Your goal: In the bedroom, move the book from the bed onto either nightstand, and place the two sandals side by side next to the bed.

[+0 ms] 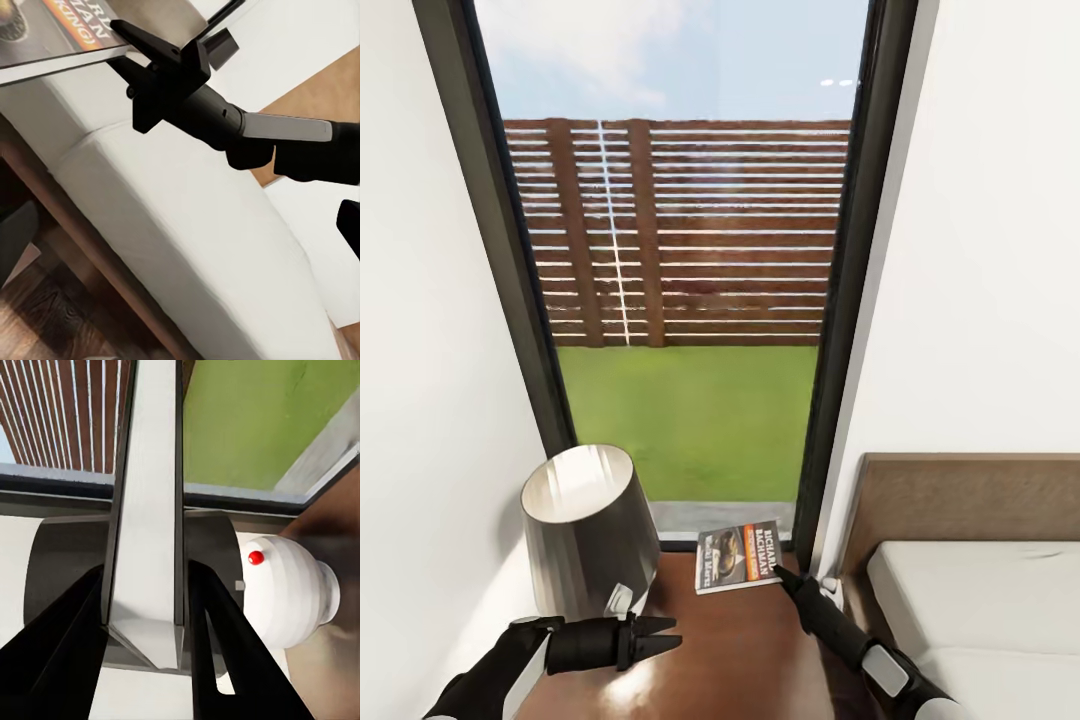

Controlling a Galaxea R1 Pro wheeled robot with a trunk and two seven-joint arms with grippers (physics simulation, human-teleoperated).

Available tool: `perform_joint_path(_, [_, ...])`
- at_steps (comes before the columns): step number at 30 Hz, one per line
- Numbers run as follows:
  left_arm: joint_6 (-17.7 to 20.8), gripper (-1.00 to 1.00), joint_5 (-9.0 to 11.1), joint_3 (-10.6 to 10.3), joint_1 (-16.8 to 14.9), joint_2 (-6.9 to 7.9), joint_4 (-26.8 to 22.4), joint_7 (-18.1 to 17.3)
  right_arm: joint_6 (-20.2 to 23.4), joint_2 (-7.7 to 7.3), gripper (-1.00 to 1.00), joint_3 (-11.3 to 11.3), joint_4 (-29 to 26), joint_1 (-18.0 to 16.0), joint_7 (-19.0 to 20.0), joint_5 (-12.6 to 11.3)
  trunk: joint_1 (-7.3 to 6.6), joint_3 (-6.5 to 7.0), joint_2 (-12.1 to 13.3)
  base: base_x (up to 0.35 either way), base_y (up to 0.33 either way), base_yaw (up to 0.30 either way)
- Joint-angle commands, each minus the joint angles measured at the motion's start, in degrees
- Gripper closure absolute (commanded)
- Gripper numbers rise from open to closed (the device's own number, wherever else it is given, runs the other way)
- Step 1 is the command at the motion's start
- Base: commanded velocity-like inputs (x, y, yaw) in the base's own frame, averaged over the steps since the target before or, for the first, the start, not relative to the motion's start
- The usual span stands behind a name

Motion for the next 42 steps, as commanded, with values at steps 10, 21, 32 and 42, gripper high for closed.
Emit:
perform_joint_path(10, [0.61, -1.00, 0.52, -0.42, -0.04, 0.08, 0.00, -0.02, 0.52, 0.19, 1.00, 0.00, -0.02, -0.03, 0.03, -0.47, 2.20, -1.86, -4.06, 0.000, 0.000, 0.000])
perform_joint_path(21, [0.61, -1.00, 0.52, -0.46, -0.04, 0.01, 0.02, -0.02, 0.52, 0.21, 1.00, 0.01, -0.02, -0.03, 0.03, -0.47, 4.62, -3.84, -8.48, 0.000, 0.000, 0.000])
perform_joint_path(32, [0.61, -1.00, 0.52, -0.46, -0.04, 0.06, 0.04, -0.02, 0.52, 0.63, 1.00, 0.01, -0.01, -0.03, -0.02, -0.47, 7.03, -5.81, -12.89, 0.000, 0.000, 0.000])
perform_joint_path(42, [0.61, -1.00, 0.52, -0.46, -0.04, 0.03, 0.05, -0.02, 0.52, 0.63, 1.00, 0.01, -0.02, -0.03, -2.94, -0.47, 9.23, -7.61, -16.90, 0.000, 0.000, 0.000])
